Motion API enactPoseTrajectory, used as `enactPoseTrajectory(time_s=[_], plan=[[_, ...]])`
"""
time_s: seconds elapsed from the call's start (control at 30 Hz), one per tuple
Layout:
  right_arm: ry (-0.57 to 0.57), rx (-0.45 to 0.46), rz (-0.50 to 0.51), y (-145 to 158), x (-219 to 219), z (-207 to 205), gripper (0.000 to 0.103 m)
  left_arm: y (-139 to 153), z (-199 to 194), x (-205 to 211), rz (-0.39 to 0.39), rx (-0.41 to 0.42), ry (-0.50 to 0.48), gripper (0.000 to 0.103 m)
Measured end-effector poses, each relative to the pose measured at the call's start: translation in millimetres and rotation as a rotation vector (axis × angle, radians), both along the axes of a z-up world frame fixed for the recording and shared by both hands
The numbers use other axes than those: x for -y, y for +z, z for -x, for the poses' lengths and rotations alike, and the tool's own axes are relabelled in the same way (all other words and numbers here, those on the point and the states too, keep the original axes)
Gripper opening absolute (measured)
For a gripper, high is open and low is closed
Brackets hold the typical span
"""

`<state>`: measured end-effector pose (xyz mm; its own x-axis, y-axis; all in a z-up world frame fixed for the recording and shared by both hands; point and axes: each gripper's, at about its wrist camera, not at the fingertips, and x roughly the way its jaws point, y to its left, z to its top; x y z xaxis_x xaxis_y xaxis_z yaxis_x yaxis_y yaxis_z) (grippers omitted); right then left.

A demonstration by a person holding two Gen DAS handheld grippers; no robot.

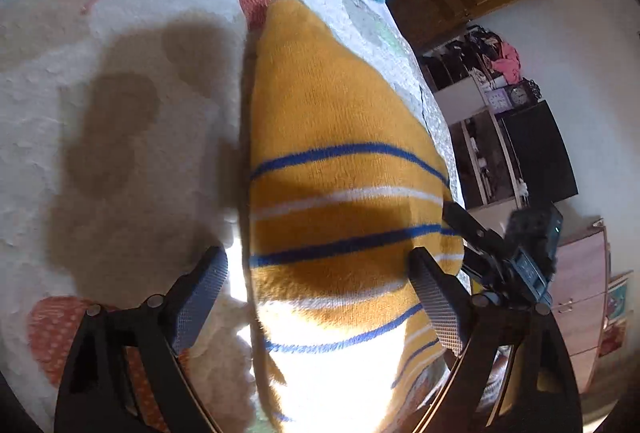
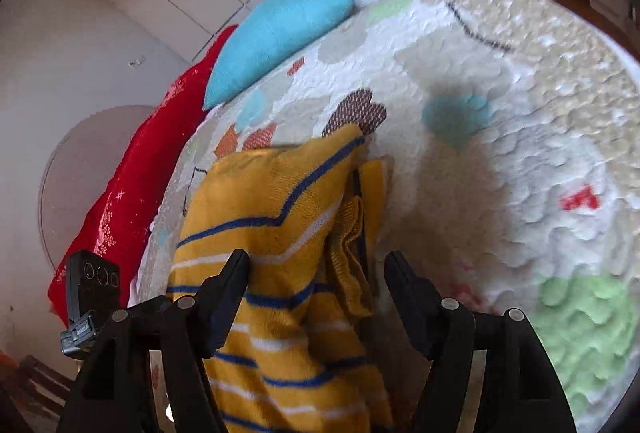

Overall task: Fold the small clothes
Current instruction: 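Lift the sweater edge with the right gripper and fold it over the body, then lower the folded sweater onto the quilt and open the right gripper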

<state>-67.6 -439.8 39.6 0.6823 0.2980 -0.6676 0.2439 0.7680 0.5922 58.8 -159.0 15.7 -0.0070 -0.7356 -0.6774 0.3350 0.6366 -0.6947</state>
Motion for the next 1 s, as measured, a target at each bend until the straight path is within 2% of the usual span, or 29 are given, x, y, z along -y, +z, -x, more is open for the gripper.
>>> enactPoseTrajectory(time_s=[0.03, 0.07, 0.1, 0.13, 0.2, 0.27, 0.33, 0.37, 0.4, 0.47, 0.5, 0.57, 0.67, 0.77, 0.83, 0.87, 0.9, 0.93, 1.0], plan=[[0.019, -0.016, -0.031, -10.1, -2.2, -9.4, 0.069, -0.7, 7.6, 6.4, -0.028, 0.029, -0.016, 0.091], [0.035, -0.006, -0.084, -17.4, -4.9, -14.3, 0.059, 3.7, 14.0, 11.0, -0.054, 0.068, -0.037, 0.088], [0.031, 0.009, -0.126, -18.6, -6.8, -16.1, 0.052, 9.4, 18.4, 13.3, -0.047, 0.072, -0.063, 0.075], [0.023, 0.025, -0.156, -15.7, -8.4, -16.9, 0.048, 16.5, 20.2, 13.0, -0.058, 0.079, -0.063, 0.072], [0.028, 0.073, -0.193, -3.1, -11.6, -14.9, 0.042, 32.8, 17.4, 12.6, -0.060, 0.095, -0.072, 0.061], [0.036, 0.136, -0.209, 12.4, -12.7, -11.3, 0.041, 50.9, 14.3, 12.5, -0.055, 0.121, -0.074, 0.060], [0.035, 0.174, -0.166, 24.2, -14.0, -6.7, 0.041, 62.8, 14.8, 16.8, -0.085, 0.171, -0.082, 0.061], [0.024, 0.165, -0.106, 26.7, -15.4, -5.3, 0.041, 64.0, 13.6, 18.5, -0.110, 0.195, -0.078, 0.065], [0.006, 0.132, -0.035, 25.5, -17.2, -4.5, 0.042, 60.9, 13.5, 22.1, -0.148, 0.215, -0.065, 0.072], [-0.036, 0.016, 0.135, 12.7, -20.3, -6.8, 0.045, 42.5, 17.1, 26.8, -0.263, 0.241, -0.046, 0.074], [-0.046, -0.021, 0.179, 5.7, -20.6, -6.2, 0.054, 32.0, 19.0, 26.4, -0.299, 0.240, -0.051, 0.080], [-0.069, -0.011, 0.145, 4.4, -13.1, 4.0, 0.056, 20.4, 27.1, 14.2, -0.289, 0.217, -0.028, 0.082], [-0.113, 0.026, 0.177, 26.8, -11.2, 24.7, 0.056, 32.1, 45.7, -8.5, -0.264, 0.242, 0.021, 0.082], [-0.135, 0.092, 0.280, 62.3, -22.2, 42.5, 0.056, 59.0, 75.9, -26.9, -0.315, 0.397, 0.094, 0.082], [-0.111, 0.144, 0.338, 81.6, -42.0, 48.7, 0.056, 82.1, 100.5, -43.7, -0.341, 0.537, 0.160, 0.082], [-0.096, 0.164, 0.361, 88.6, -54.9, 50.5, 0.056, 91.9, 114.0, -54.0, -0.352, 0.605, 0.203, 0.086], [-0.083, 0.177, 0.383, 92.4, -68.0, 51.9, 0.056, 102.7, 122.3, -65.0, -0.368, 0.682, 0.268, 0.096], [-0.067, 0.183, 0.397, 91.9, -80.2, 51.3, 0.056, 115.9, 134.6, -75.3, -0.382, 0.761, 0.353, 0.101], [-0.026, 0.167, 0.391, 81.1, -101.1, 44.1, 0.056, 137.8, 157.7, -98.8, -0.379, 0.859, 0.502, 0.103]])
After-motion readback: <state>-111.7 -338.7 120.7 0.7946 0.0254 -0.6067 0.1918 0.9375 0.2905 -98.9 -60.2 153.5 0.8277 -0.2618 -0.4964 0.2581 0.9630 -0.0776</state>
